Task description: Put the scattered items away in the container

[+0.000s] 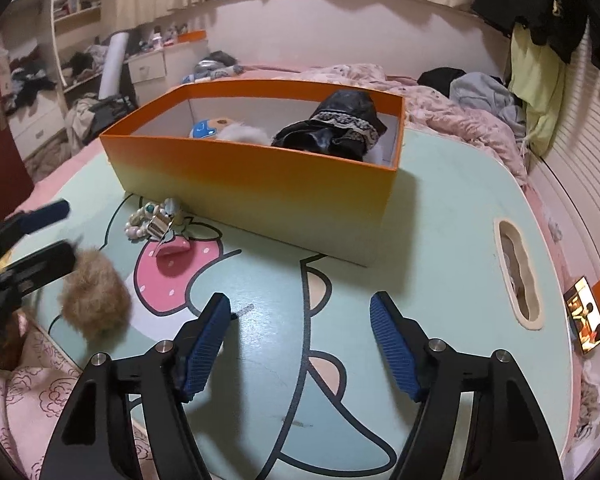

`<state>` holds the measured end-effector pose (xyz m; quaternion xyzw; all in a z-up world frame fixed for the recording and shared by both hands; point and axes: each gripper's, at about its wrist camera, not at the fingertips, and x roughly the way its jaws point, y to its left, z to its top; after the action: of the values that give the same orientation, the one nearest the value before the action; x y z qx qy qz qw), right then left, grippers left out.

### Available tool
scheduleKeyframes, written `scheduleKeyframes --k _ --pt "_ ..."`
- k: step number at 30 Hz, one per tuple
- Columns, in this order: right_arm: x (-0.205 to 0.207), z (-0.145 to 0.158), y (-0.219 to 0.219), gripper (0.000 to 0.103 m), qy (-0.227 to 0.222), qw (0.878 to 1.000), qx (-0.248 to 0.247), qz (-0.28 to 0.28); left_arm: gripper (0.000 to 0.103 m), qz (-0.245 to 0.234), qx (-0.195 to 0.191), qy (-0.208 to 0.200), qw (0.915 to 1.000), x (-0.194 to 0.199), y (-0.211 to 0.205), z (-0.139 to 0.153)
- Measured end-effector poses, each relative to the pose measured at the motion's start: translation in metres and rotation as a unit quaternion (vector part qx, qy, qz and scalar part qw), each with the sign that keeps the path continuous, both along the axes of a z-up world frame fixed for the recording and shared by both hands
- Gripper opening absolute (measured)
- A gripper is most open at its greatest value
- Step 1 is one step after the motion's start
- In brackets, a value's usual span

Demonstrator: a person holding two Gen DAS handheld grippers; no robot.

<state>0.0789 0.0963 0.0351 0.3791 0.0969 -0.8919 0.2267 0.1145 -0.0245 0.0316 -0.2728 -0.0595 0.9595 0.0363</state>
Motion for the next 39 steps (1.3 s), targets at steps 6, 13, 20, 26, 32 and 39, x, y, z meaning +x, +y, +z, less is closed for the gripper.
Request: scheduleKeyframes --k 6,13,20,26,32,39 --pt "0.001 0.001 0.000 0.072 0.000 1.000 -0.004 -0.001 0.068 -0.047 -0.063 -0.058 0.9952 -0.016 0.034 -0.015" --pt "0.002 0.000 -0.001 0.072 -0.002 1.000 -0.005 -0.002 0.040 -0.058 -0.045 -0.077 0.9943 -0.029 0.026 -0.009" --pt "0.005 0.000 -0.004 0.072 -0.002 1.000 -0.006 -0.001 0.048 -0.046 -0.015 0.049 0.9976 -0.050 0.008 0.092" --pt "0.006 0.000 -0.004 0.072 -0.002 1.000 -0.006 -0.001 0.090 0.055 -0.014 0.084 0.9948 -0.080 -0.016 0.108" --pt "0.008 -0.001 -0.004 0.072 -0.002 1.000 -0.005 0.000 0.090 0.054 0.013 0.127 0.9904 -0.028 -0.031 0.111" --pt "0.009 -0.001 -0.007 0.072 0.000 1.000 0.004 0.000 0.090 0.042 -0.057 -0.077 0.9945 -0.028 -0.015 0.035"
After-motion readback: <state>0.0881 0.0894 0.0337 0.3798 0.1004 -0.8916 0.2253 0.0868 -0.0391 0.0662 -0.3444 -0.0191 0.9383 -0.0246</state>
